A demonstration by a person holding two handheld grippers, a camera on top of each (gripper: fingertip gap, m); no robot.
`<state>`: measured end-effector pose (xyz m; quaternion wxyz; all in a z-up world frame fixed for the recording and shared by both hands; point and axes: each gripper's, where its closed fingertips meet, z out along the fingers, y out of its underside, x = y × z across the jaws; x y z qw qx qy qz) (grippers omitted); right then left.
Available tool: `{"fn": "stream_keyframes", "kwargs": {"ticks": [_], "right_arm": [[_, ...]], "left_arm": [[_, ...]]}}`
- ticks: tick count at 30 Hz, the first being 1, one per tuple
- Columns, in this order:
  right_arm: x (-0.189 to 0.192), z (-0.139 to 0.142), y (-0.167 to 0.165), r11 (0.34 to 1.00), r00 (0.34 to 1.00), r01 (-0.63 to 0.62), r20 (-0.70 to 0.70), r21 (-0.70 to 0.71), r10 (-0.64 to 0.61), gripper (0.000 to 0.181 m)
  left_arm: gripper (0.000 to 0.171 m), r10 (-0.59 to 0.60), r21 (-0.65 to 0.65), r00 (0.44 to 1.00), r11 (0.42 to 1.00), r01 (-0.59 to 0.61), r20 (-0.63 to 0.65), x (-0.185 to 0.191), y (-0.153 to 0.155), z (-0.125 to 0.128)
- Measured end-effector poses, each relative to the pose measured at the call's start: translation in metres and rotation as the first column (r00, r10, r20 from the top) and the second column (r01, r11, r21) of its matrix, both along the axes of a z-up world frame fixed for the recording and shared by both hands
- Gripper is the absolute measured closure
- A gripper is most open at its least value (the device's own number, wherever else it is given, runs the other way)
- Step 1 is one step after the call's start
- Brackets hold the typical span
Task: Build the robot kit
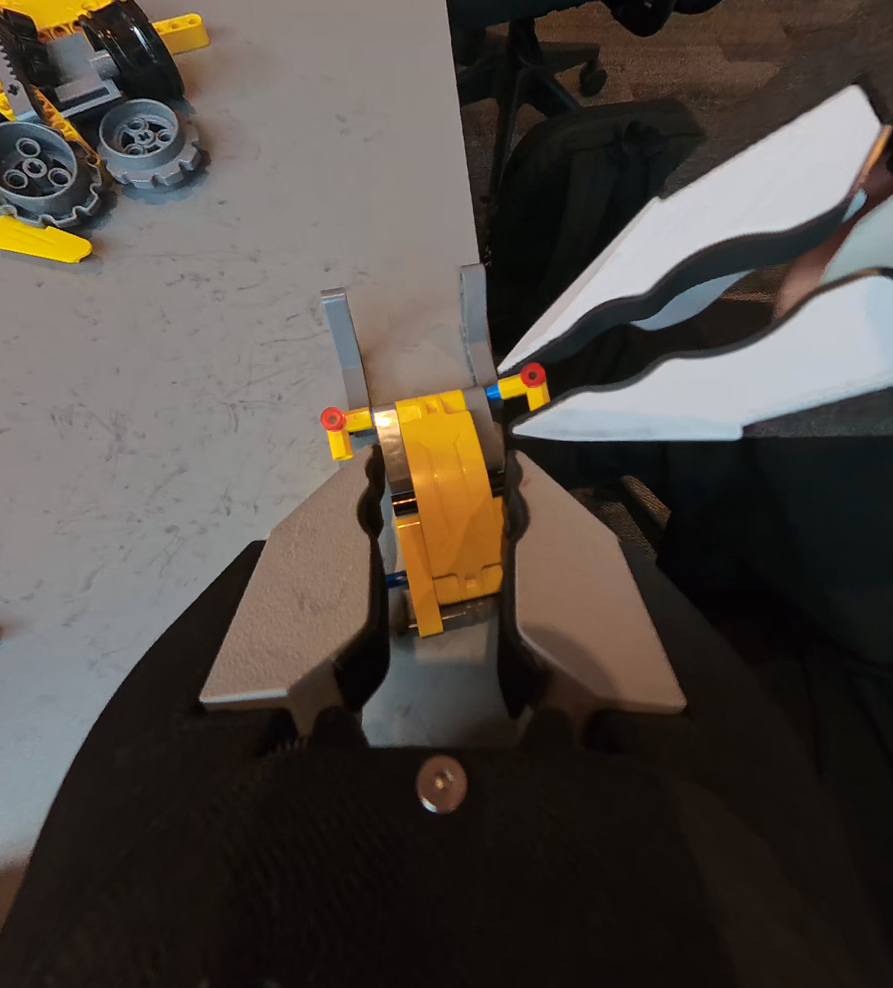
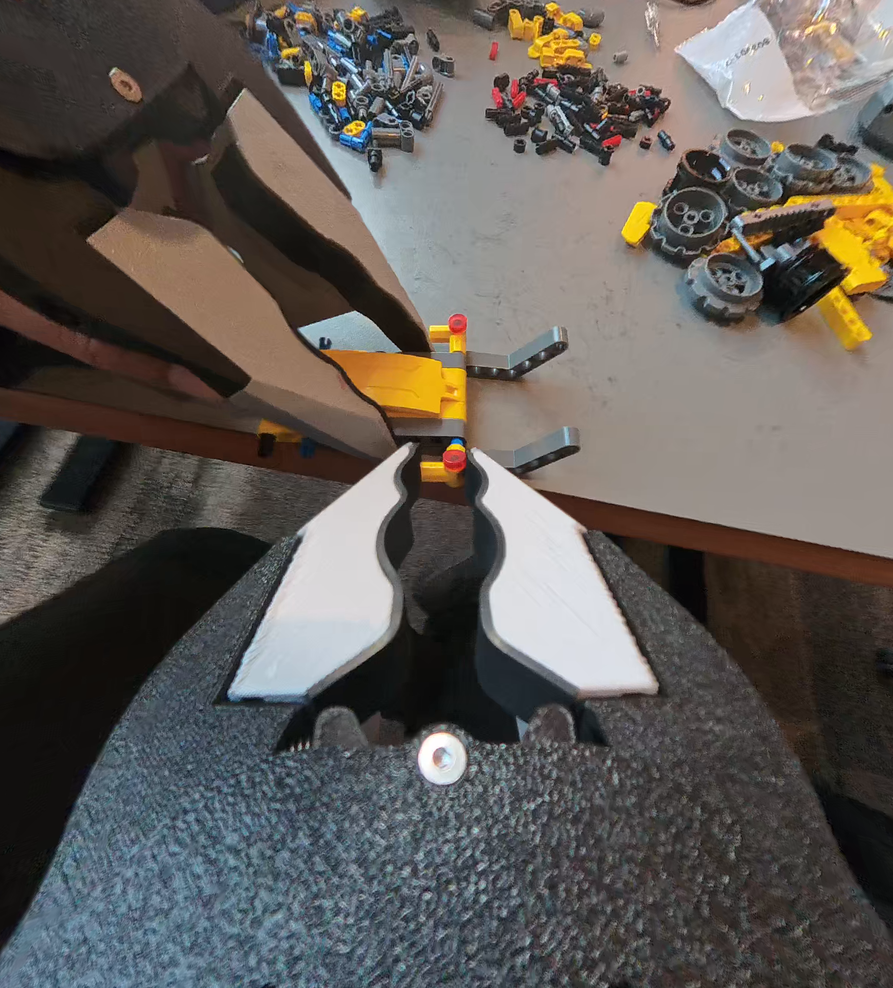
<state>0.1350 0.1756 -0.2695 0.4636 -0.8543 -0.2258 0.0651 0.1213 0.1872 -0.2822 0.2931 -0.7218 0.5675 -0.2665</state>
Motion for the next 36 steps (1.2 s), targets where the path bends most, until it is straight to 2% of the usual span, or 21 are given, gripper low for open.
{"fn": "stream_keyframes", "kwargs": {"ticks": [3, 12, 15, 17, 20, 25, 28, 32, 36], "right_arm": [[-0.0001, -0.0012, -0.0006, 0.999, 0.998, -0.004, 0.065, 0.044, 0.001, 0.166], [0.0015, -0.0054, -0.0016, 0.999, 1.0, -0.006, 0.011, 0.037, 0.006, 0.166], [0.0008, -0.0058, -0.0019, 1.0, 0.994, -0.006, -0.105, 0.014, 0.007, 0.167], [-0.0005, -0.005, -0.0021, 1.0, 0.973, 0.004, -0.231, -0.006, -0.006, 0.166], [-0.0008, -0.0032, -0.0019, 0.998, 0.873, 0.029, -0.484, -0.064, -0.056, 0.167], [-0.0005, -0.0013, -0.0004, 0.993, 0.805, 0.108, -0.582, -0.044, -0.113, 0.168], [-0.0007, -0.0016, 0.0008, 0.993, 0.825, 0.114, -0.555, -0.021, -0.107, 0.168], [-0.0006, -0.0049, 0.0021, 0.993, 0.946, 0.099, -0.317, 0.07, -0.072, 0.166], [0.0005, -0.0065, 0.0033, 0.994, 0.986, 0.052, -0.161, 0.094, -0.036, 0.167]], "left_arm": [[0.129, -0.001, -0.011, 1.0, 1.0, 0.001, 0.004, -0.0003, 0.0001, 0.0001], [0.13, 0.001, -0.018, 1.0, 1.0, -0.001, 0.007, -0.0002, 0.0004, 0.0003], [0.13, 0.001, -0.024, 1.0, 1.0, -0.001, 0.009, -0.0003, 0.0004, 0.0003], [0.13, 0.002, -0.024, 1.0, 1.0, -0.002, 0.009, -0.0004, 0.0006, 0.0003], [0.13, 0.007, -0.023, 1.0, 1.0, -0.007, 0.009, -0.0001, 0.0007, 0.0004], [0.13, 0.01, -0.023, 1.0, 1.0, -0.009, 0.009, -0.0001, 0.001, 0.0004], [0.13, 0.015, -0.021, 1.0, 1.0, -0.015, 0.008, -0.0005, 0.0016, 0.0003], [0.13, 0.021, -0.018, 1.0, 1.0, -0.021, 0.007, -0.0006, 0.0026, 0.0003], [0.129, 0.024, -0.021, 1.0, 1.0, -0.023, 0.009, -0.0008, 0.0031, 0.0002]]}}
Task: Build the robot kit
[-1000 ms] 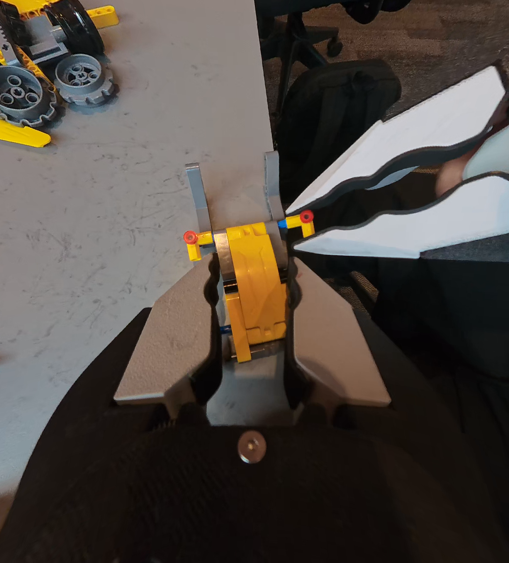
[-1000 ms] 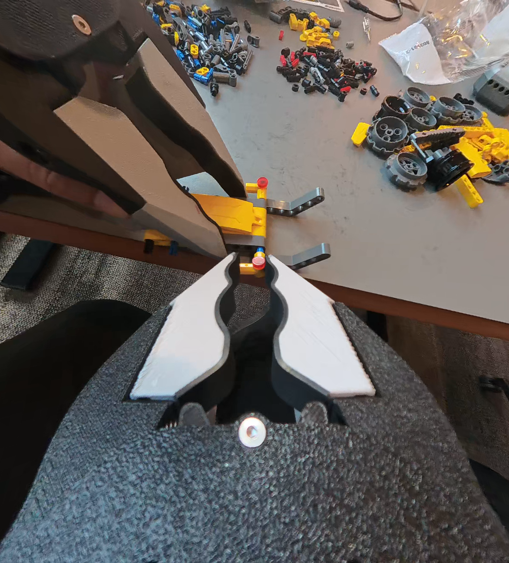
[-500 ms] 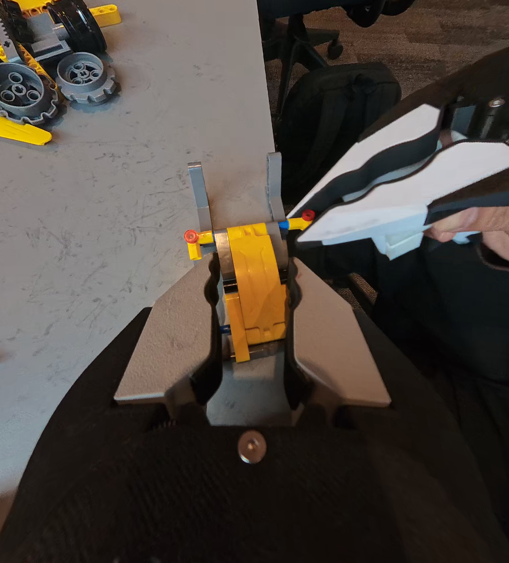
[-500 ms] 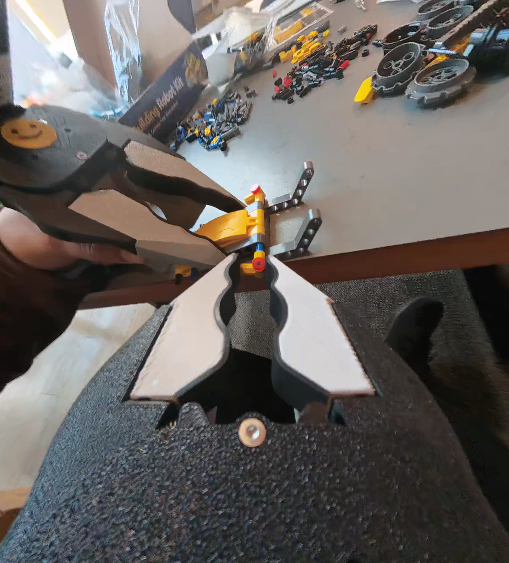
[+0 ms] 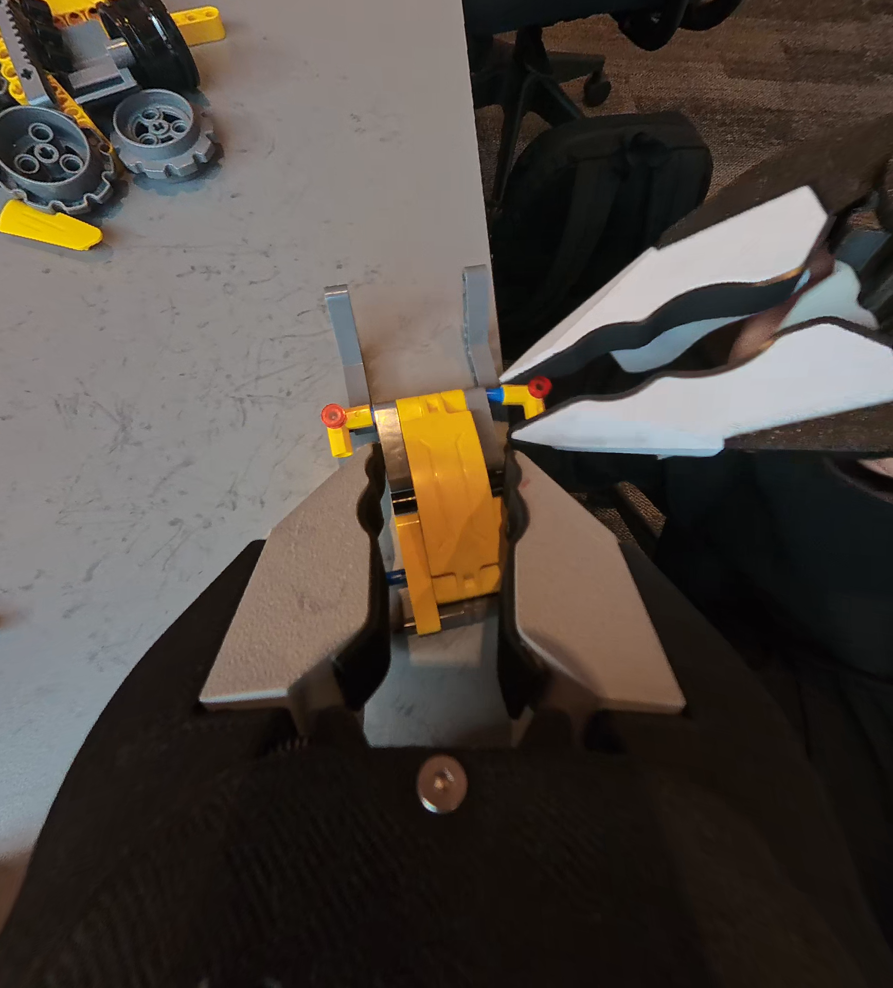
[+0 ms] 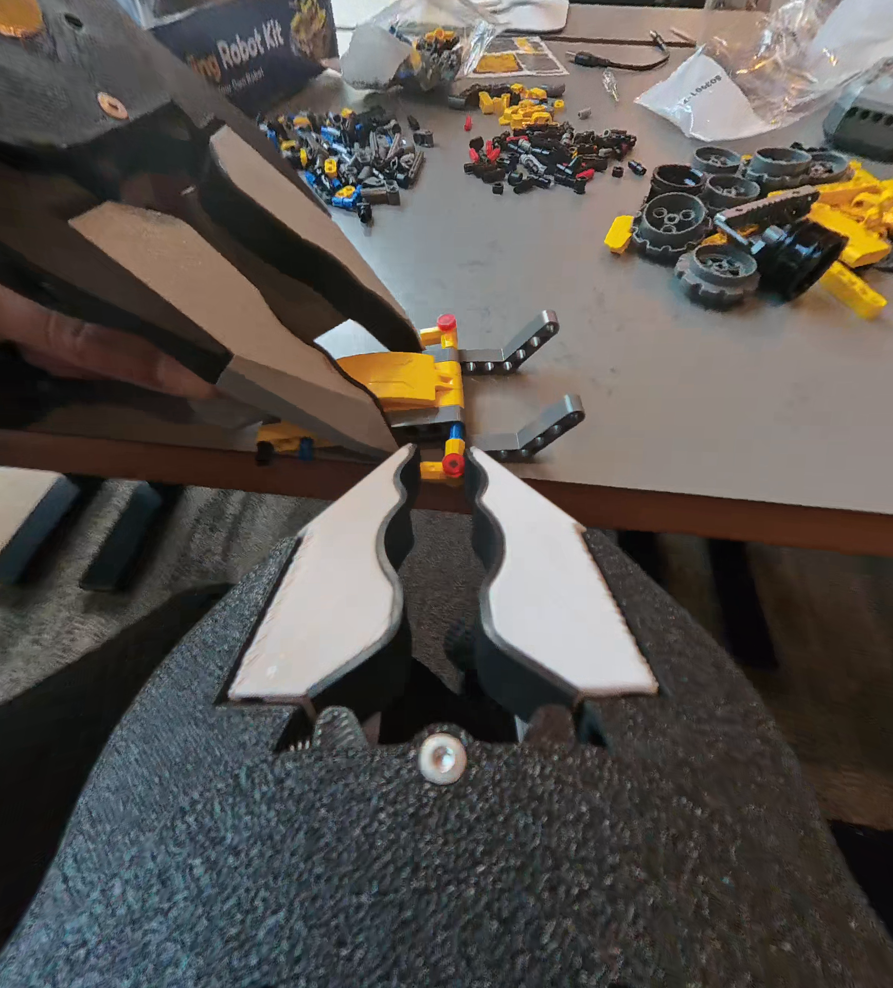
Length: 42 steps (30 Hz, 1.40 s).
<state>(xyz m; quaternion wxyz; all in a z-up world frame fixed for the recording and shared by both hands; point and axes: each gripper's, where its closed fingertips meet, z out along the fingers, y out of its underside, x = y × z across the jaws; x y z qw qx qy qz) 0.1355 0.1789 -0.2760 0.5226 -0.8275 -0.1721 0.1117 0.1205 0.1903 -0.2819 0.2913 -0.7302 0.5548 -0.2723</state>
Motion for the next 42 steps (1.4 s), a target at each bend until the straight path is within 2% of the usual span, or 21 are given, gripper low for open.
{"fn": "stream_keyframes", "kwargs": {"ticks": [5, 11, 13, 15, 16, 18, 21, 23, 24, 25, 27, 28, 29, 32, 33, 38, 42], "right_arm": [[0.001, -0.001, 0.001, 0.996, 0.981, -0.083, 0.173, -0.028, 0.087, 0.166], [0.002, -0.001, 0.002, 0.986, 0.887, -0.167, 0.44, 0.018, 0.142, 0.167], [0.001, -0.001, 0.003, 0.988, 0.906, -0.154, 0.4, 0.015, 0.135, 0.167], [-0.001, -0.001, 0.003, 0.993, 0.978, -0.115, 0.17, -0.022, 0.117, 0.166], [-0.002, 0.0, 0.003, 0.993, 0.993, -0.108, 0.039, -0.049, 0.11, 0.166], [-0.003, 0.002, 0.003, 0.988, 0.985, -0.113, -0.145, -0.105, 0.097, 0.167], [-0.005, 0.003, 0.005, 0.984, 0.964, -0.099, -0.258, -0.145, 0.059, 0.167], [-0.005, 0.003, 0.007, 0.987, 0.971, -0.101, -0.227, -0.129, 0.07, 0.167], [-0.004, 0.001, 0.007, 0.987, 0.987, -0.114, -0.125, -0.11, 0.1, 0.167], [-0.002, 0.0, 0.007, 0.989, 0.991, -0.122, 0.038, -0.086, 0.125, 0.167], [-0.001, -0.001, 0.008, 0.993, 0.936, -0.113, 0.334, -0.023, 0.115, 0.167], [-0.002, -0.001, 0.009, 0.994, 0.911, -0.111, 0.399, 0.004, 0.1, 0.167], [-0.003, 0.0, 0.009, 0.994, 0.909, -0.107, 0.406, 0.009, 0.094, 0.167], [-0.004, 0.0, 0.014, 0.994, 0.976, -0.102, 0.191, -0.035, 0.107, 0.166], [-0.004, 0.001, 0.016, 0.994, 0.98, -0.103, 0.166, -0.044, 0.108, 0.166], [-0.005, 0.001, 0.015, 0.995, 0.98, -0.101, 0.171, -0.019, 0.102, 0.165], [0.004, 0.026, 0.006, 0.992, 0.985, -0.119, 0.135, 0.053, 0.11, 0.161]], "left_arm": [[0.129, -0.012, -0.007, 1.0, 1.0, 0.012, 0.003, -0.001, 0.0, 0.0], [0.129, -0.015, -0.003, 1.0, 1.0, 0.015, 0.001, -0.001, 0.001, 0.0], [0.129, -0.01, -0.007, 1.0, 1.0, 0.01, 0.003, -0.002, 0.002, 0.0], [0.129, -0.003, 0.005, 1.0, 1.0, 0.003, -0.003, -0.002, 0.003, 0.0], [0.129, -0.002, 0.005, 1.0, 1.0, 0.002, -0.003, -0.002, 0.003, 0.0], [0.129, -0.002, 0.005, 1.0, 1.0, 0.002, -0.003, -0.002, 0.003, 0.0], [0.129, 0.012, 0.01, 1.0, 1.0, -0.011, -0.005, -0.003, 0.005, 0.0], [0.129, 0.02, 0.011, 1.0, 1.0, -0.02, -0.006, -0.004, 0.006, 0.0], [0.129, 0.018, 0.016, 1.0, 1.0, -0.018, -0.008, -0.004, 0.006, 0.0], [0.128, 0.016, 0.025, 1.0, 1.0, -0.016, -0.009, -0.003, 0.006, -0.001], [0.129, 0.014, 0.029, 1.0, 0.999, -0.014, -0.01, -0.003, 0.006, -0.001], [0.129, -0.006, 0.015, 1.0, 1.0, 0.006, -0.005, -0.002, 0.002, 0.0], [0.129, -0.005, 0.027, 1.0, 1.0, 0.005, -0.01, -0.002, 0.002, -0.001], [0.129, 0.019, 0.024, 1.0, 1.0, -0.019, -0.007, -0.002, 0.007, 0.0], [0.128, 0.022, 0.027, 1.0, 0.999, -0.022, -0.008, -0.002, 0.008, -0.001], [0.129, 0.031, 0.023, 0.999, 0.999, -0.031, -0.005, -0.003, 0.011, 0.0], [0.129, 0.046, -0.006, 0.999, 0.999, -0.046, 0.006, -0.003, 0.013, 0.0]]}}
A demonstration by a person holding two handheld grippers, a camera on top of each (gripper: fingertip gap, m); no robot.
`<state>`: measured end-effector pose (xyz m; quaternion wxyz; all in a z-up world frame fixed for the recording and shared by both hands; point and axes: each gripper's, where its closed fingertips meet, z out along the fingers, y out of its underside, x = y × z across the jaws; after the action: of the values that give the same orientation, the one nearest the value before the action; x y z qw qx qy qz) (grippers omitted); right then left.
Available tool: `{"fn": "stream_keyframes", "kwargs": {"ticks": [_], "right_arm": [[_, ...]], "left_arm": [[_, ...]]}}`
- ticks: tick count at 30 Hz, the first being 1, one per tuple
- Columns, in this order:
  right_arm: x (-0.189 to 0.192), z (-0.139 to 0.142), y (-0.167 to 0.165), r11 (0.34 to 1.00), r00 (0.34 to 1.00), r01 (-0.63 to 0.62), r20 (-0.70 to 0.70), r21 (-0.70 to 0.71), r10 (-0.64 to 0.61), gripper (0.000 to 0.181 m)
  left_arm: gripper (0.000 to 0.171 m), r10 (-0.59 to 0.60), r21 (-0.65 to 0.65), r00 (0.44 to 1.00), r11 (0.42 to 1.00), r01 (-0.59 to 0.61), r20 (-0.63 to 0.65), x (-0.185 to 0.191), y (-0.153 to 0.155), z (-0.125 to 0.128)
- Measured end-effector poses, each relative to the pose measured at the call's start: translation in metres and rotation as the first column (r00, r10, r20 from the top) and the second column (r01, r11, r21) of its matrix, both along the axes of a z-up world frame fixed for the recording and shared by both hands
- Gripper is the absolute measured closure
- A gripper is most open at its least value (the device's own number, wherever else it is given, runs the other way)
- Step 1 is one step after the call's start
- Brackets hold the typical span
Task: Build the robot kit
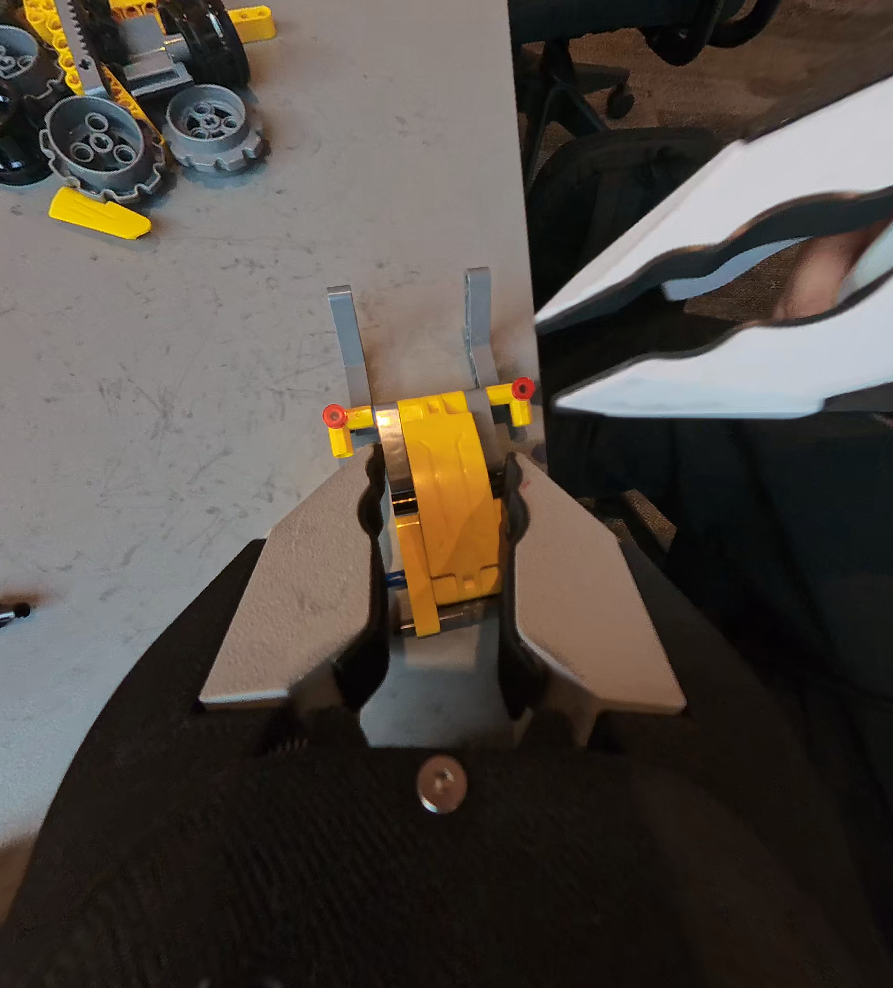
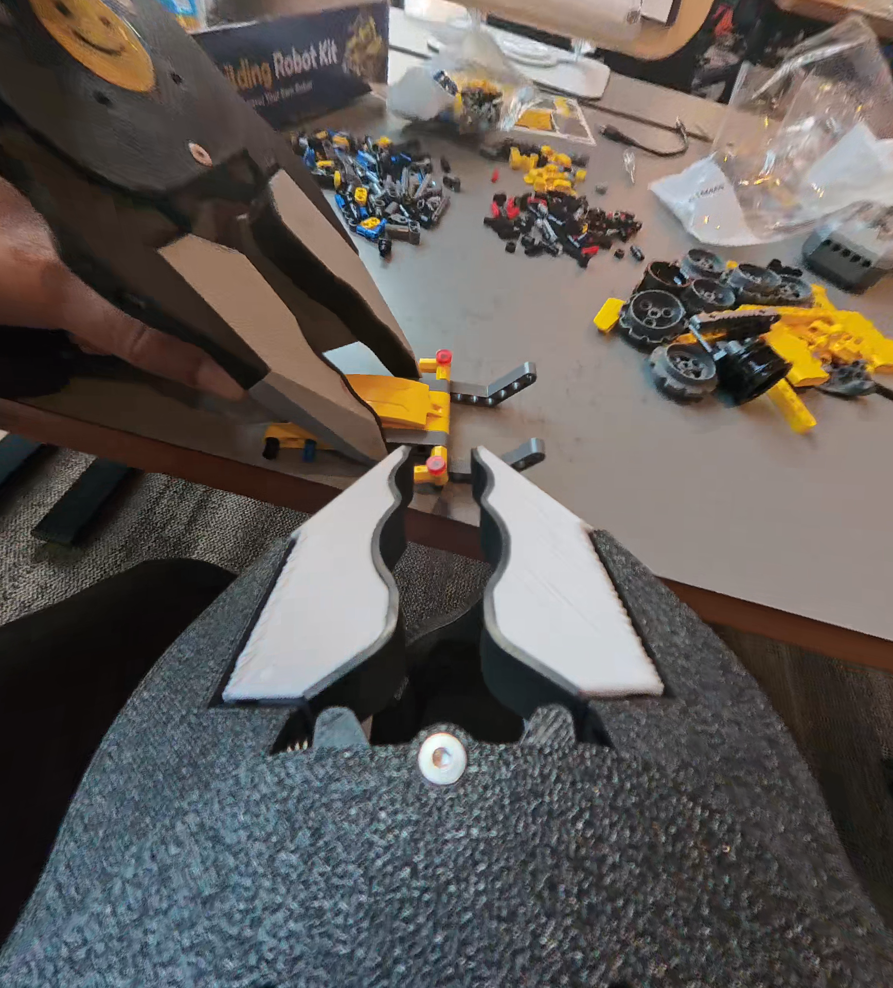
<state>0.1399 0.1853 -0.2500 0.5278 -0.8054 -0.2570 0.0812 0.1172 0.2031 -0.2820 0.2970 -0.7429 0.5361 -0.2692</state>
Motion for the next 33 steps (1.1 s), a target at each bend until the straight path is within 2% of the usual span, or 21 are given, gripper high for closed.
{"fn": "stream_keyframes", "kwargs": {"ticks": [3, 5, 6, 10, 13, 15, 17, 20, 22, 23, 24, 25, 27, 28, 29, 33], "right_arm": [[0.008, 0.001, -0.006, 0.996, 0.997, -0.068, 0.038, -0.049, 0.07, 0.16], [0.027, 0.0, 0.0, 0.996, 0.994, -0.064, 0.08, -0.062, 0.069, 0.143], [0.033, -0.002, 0.002, 0.993, 0.993, -0.087, 0.072, -0.084, 0.093, 0.143], [0.039, -0.01, 0.011, 0.959, 0.978, -0.201, -0.105, -0.198, 0.183, 0.142], [0.027, 0.006, 0.011, 0.934, 0.94, -0.312, -0.198, -0.174, 0.277, 0.14], [0.018, 0.021, 0.012, 0.93, 0.924, -0.353, -0.194, -0.103, 0.329, 0.141], [0.006, 0.03, 0.01, 0.917, 0.908, -0.392, -0.185, -0.065, 0.375, 0.153], [-0.011, 0.017, 0.003, 0.887, 0.892, -0.441, -0.181, -0.138, 0.415, 0.162], [-0.026, 0.016, -0.004, 0.85, 0.852, -0.5, -0.271, -0.165, 0.448, 0.179], [-0.031, 0.022, -0.004, 0.839, 0.822, -0.522, -0.351, -0.154, 0.448, 0.181], [-0.032, 0.029, -0.004, 0.825, 0.785, -0.545, -0.437, -0.148, 0.439, 0.178], [-0.032, 0.035, -0.004, 0.808, 0.743, -0.57, -0.514, -0.151, 0.429, 0.167], [-0.024, 0.04, -0.004, 0.769, 0.699, -0.608, -0.592, -0.196, 0.402, 0.161], [-0.02, 0.039, -0.006, 0.752, 0.701, -0.62, -0.587, -0.224, 0.404, 0.157], [-0.016, 0.037, -0.009, 0.744, 0.713, -0.624, -0.564, -0.24, 0.417, 0.157], [-0.009, 0.022, -0.031, 0.697, 0.74, -0.655, -0.434, -0.291, 0.514, 0.158]], "left_arm": [[0.129, 0.005, 0.004, 1.0, 1.0, -0.005, -0.002, 0.0, 0.001, 0.0], [0.129, 0.001, -0.01, 1.0, 1.0, -0.001, 0.004, -0.001, 0.0, 0.001], [0.129, -0.002, -0.016, 1.0, 1.0, 0.002, 0.006, -0.001, 0.0, 0.001], [0.129, -0.015, -0.023, 1.0, 1.0, 0.015, 0.004, -0.006, -0.005, 0.001], [0.13, -0.001, -0.008, 1.0, 1.0, 0.001, 0.007, -0.011, -0.006, 0.005], [0.13, -0.008, 0.014, 1.0, 1.0, 0.008, 0.023, -0.013, -0.009, 0.011], [0.13, -0.022, 0.047, 0.999, 0.999, 0.02, 0.043, -0.014, -0.015, 0.019], [0.13, -0.021, 0.126, 0.996, 0.992, 0.01, 0.085, -0.017, -0.023, 0.036], [0.13, -0.003, 0.16, 0.991, 0.987, -0.018, 0.132, -0.02, -0.024, 0.048], [0.13, 0.004, 0.184, 0.988, 0.982, -0.033, 0.155, -0.023, -0.022, 0.053], [0.13, 0.009, 0.189, 0.98, 0.981, -0.048, 0.201, -0.026, -0.022, 0.059], [0.13, 0.033, 0.161, 0.973, 0.984, -0.071, 0.226, -0.031, -0.021, 0.063], [0.13, 0.081, 0.102, 0.975, 0.989, -0.104, 0.205, -0.048, -0.02, 0.067], [0.13, 0.085, 0.057, 0.979, 0.994, -0.097, 0.186, -0.056, -0.025, 0.07], [0.13, 0.089, 0.015, 0.986, 0.996, -0.092, 0.141, -0.066, -0.03, 0.069], [0.13, 0.155, 0.007, 0.98, 0.988, -0.155, -0.128, -0.122, -0.035, 0.063]]}}
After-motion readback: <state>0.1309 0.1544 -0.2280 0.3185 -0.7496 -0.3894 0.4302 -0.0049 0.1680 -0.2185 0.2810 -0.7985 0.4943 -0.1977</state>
